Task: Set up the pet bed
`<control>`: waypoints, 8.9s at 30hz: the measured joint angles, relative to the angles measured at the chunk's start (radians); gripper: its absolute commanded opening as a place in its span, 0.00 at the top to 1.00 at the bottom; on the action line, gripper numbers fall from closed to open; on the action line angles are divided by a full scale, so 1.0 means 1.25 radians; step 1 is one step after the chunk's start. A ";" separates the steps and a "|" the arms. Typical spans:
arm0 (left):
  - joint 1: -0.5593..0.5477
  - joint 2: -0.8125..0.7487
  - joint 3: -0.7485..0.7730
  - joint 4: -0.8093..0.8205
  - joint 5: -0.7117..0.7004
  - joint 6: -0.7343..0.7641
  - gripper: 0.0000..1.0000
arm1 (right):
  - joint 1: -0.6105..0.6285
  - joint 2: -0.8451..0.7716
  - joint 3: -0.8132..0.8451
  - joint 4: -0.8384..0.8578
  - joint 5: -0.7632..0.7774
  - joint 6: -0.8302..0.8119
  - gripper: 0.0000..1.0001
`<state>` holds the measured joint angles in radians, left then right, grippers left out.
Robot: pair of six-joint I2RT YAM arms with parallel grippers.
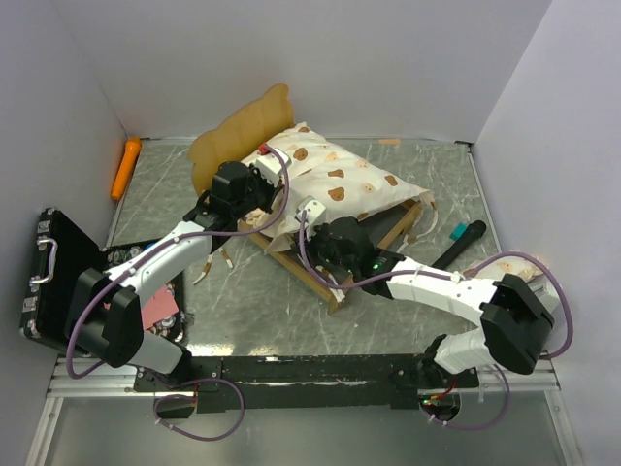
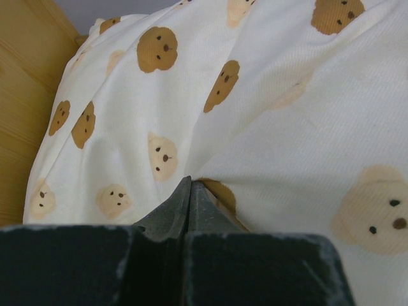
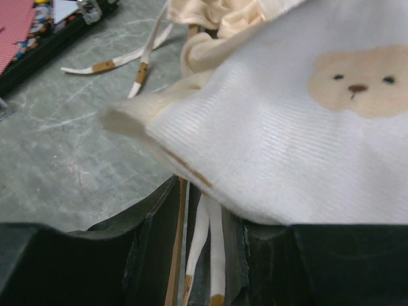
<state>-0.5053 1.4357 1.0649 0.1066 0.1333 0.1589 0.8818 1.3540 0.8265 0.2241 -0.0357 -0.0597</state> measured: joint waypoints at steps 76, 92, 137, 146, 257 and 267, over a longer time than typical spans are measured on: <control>0.060 -0.200 0.053 -0.296 0.073 0.070 0.99 | 0.105 -0.189 0.216 -0.296 0.011 -0.141 1.00; 0.142 -0.211 0.034 -0.312 0.192 0.079 0.99 | 0.098 -0.120 0.196 -0.300 0.168 -0.196 1.00; 0.142 0.036 -0.019 -0.183 0.227 0.003 0.99 | -0.135 0.326 0.199 -0.421 -0.458 -0.023 1.00; 0.143 0.039 -0.019 -0.185 0.200 0.016 0.99 | -0.113 0.402 0.266 -0.451 -0.362 0.045 0.86; 0.120 0.055 -0.028 -0.196 0.220 0.034 0.99 | -0.099 0.282 0.107 -0.262 -0.489 -0.010 1.00; 0.115 0.061 -0.023 -0.232 0.217 0.080 0.57 | -0.098 0.402 0.246 -0.369 -0.500 0.034 0.97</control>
<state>-0.3614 1.5116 1.0367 -0.1837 0.4042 0.2588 0.7593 1.8565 1.1336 -0.2367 -0.6605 -0.0166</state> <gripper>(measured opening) 0.279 0.008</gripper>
